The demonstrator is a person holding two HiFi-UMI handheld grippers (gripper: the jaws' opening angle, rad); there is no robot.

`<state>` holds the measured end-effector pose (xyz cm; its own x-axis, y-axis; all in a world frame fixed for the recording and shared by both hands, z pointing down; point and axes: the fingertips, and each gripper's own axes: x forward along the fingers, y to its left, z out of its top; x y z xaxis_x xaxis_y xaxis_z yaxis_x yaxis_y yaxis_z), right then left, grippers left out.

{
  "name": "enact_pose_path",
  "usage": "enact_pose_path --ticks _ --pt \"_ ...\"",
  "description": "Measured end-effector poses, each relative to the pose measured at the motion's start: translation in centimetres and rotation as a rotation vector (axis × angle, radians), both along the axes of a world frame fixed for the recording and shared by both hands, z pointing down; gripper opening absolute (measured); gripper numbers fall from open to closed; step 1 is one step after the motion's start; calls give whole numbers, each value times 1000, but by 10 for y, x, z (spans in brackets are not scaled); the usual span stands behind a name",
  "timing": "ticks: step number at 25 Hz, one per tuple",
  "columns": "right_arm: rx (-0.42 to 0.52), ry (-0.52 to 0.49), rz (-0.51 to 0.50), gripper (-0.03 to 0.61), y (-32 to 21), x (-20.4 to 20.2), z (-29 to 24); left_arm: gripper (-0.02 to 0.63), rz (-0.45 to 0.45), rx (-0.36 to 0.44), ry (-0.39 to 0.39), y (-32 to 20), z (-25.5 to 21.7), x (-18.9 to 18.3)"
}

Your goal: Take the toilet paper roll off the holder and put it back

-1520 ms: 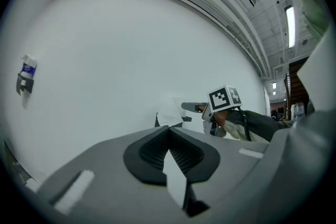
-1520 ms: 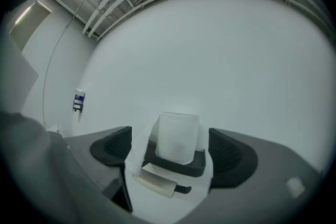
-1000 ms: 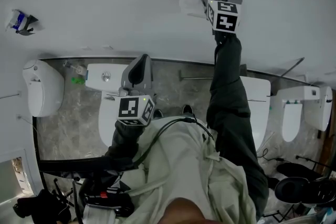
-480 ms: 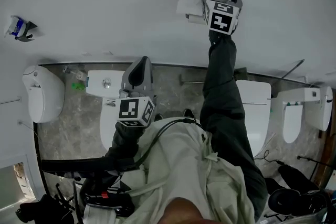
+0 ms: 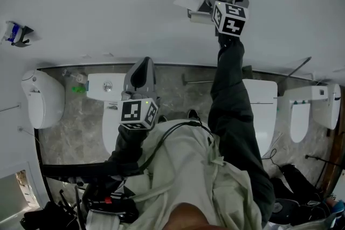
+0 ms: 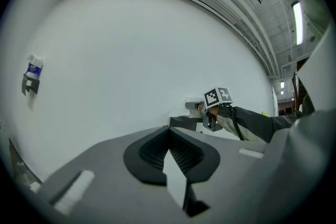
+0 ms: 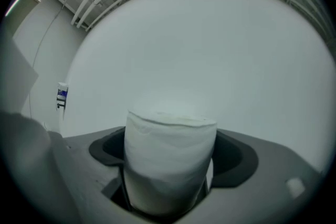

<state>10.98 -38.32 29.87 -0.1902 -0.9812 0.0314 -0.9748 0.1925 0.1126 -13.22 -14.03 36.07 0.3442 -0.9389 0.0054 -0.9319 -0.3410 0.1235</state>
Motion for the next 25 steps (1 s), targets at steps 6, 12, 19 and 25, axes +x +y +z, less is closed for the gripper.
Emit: enact_pose_path --ticks 6,12,19,25 --pt "128 -95 -31 466 31 0 -34 6 -12 0 2 0 -1 -1" --pt "178 -90 -78 466 85 -5 -56 7 -8 -9 7 6 4 8" --pt "193 -120 -110 466 144 -7 -48 6 26 -21 15 7 10 25" --pt "145 -143 -75 466 194 10 -22 6 87 -51 21 7 19 45"
